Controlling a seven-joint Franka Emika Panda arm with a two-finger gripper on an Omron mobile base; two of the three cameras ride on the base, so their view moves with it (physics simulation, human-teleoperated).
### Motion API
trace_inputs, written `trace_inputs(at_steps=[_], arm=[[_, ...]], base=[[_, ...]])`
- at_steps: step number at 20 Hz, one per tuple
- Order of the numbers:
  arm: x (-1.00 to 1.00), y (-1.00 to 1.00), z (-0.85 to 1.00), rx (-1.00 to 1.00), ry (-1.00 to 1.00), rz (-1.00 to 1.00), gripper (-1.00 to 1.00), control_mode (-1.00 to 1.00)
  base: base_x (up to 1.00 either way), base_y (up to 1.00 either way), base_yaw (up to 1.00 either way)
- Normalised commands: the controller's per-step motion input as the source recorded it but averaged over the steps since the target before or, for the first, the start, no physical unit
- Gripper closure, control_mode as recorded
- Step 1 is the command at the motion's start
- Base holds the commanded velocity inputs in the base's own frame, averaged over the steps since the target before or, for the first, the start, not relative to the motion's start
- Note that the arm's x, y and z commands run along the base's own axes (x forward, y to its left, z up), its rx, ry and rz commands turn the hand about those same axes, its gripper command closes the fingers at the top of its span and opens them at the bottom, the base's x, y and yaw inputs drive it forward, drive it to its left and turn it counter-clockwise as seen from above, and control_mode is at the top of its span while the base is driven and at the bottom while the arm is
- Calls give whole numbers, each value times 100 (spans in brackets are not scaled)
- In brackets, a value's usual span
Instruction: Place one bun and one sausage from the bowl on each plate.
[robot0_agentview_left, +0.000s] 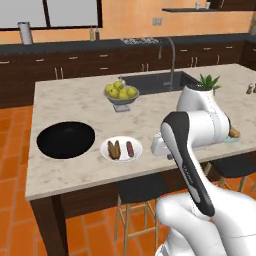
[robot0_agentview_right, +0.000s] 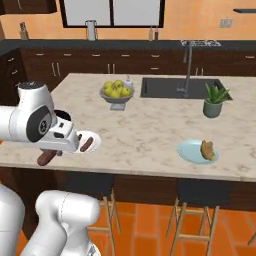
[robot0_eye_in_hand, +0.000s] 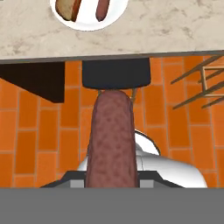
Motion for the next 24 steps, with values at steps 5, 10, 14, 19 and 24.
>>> trace_inputs(at_steps=[5,10,14,19,24], arm=[[0,0,0,0,0,0,100,100],[0,0,0,0,0,0,100,100],[0,0,0,0,0,0,100,100],[0,0,0,0,0,0,100,100],[0,0,0,0,0,0,100,100]], base=[[23,-100,0],[49,-99,0],[61,-85,2],[43,-47,0],[27,-14,11]])
